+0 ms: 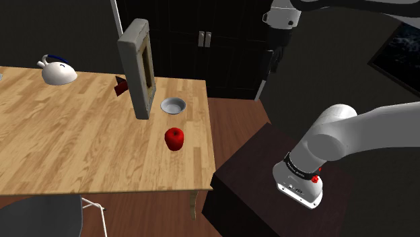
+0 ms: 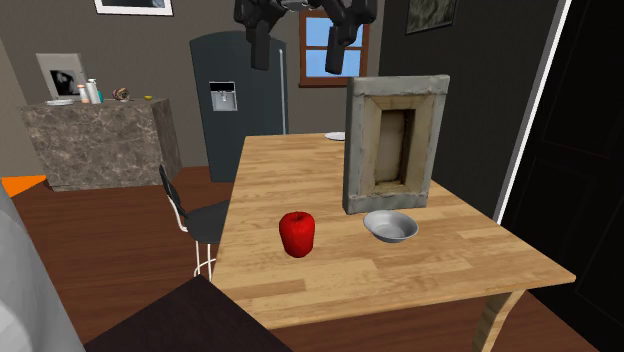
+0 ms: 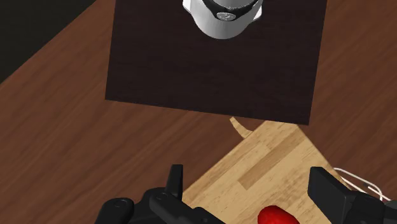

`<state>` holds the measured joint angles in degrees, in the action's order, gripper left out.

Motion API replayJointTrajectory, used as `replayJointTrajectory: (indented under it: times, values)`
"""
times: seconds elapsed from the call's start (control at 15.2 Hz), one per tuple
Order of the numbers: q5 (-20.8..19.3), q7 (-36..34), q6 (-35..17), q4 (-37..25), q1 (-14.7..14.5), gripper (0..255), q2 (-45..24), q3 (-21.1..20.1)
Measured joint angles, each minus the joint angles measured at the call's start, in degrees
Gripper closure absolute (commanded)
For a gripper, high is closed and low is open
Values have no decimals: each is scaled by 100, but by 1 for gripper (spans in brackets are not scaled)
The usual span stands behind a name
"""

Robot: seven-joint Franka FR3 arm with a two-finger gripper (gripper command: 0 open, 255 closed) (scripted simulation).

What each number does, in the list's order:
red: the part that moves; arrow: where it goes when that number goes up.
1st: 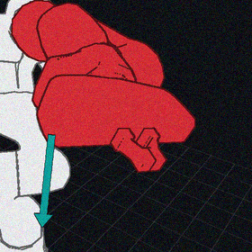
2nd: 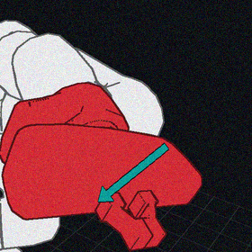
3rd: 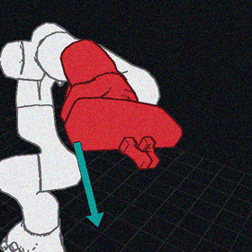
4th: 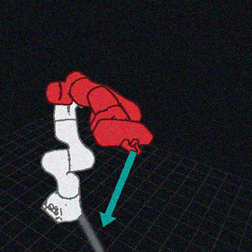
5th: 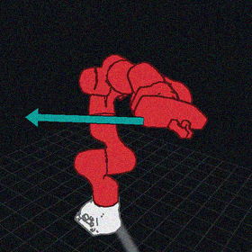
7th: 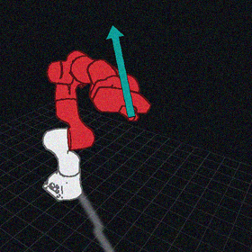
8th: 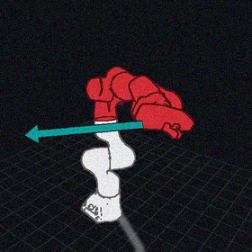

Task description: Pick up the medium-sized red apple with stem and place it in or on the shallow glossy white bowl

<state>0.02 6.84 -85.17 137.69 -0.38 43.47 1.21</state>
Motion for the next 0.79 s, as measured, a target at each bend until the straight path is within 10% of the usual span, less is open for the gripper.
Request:
replayJointTrajectory:
  times: [0.79]
  values:
    - [558,-1189,-1989,729,-226,0,-944,-906]
